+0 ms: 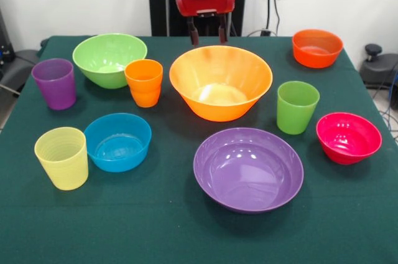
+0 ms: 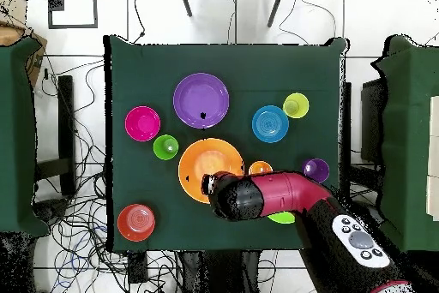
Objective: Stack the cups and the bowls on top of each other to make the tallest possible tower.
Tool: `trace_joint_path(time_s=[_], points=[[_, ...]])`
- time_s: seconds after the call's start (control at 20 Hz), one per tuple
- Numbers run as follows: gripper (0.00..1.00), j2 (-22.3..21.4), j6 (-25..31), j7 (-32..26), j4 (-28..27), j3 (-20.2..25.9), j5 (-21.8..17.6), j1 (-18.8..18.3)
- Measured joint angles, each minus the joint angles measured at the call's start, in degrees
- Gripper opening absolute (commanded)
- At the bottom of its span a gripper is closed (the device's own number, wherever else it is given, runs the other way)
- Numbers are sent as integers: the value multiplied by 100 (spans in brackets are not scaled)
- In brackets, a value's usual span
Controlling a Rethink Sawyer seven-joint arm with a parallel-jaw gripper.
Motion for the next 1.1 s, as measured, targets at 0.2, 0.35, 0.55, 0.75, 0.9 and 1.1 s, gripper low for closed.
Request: trace_joint_path(time_s=[0.2,0.35,0.55,0.75,0.9,1.1], points=[[100,-3,18,0,62,98,-13,-234],[100,-17,26,0,65,101,-138,-350],[100,-54,74,0,65,101,-348,-416],[100,-128,119,0,66,101,-542,-398],[100,-168,157,0,66,101,-644,-342],[100,-211,197,0,66,102,-676,-277]])
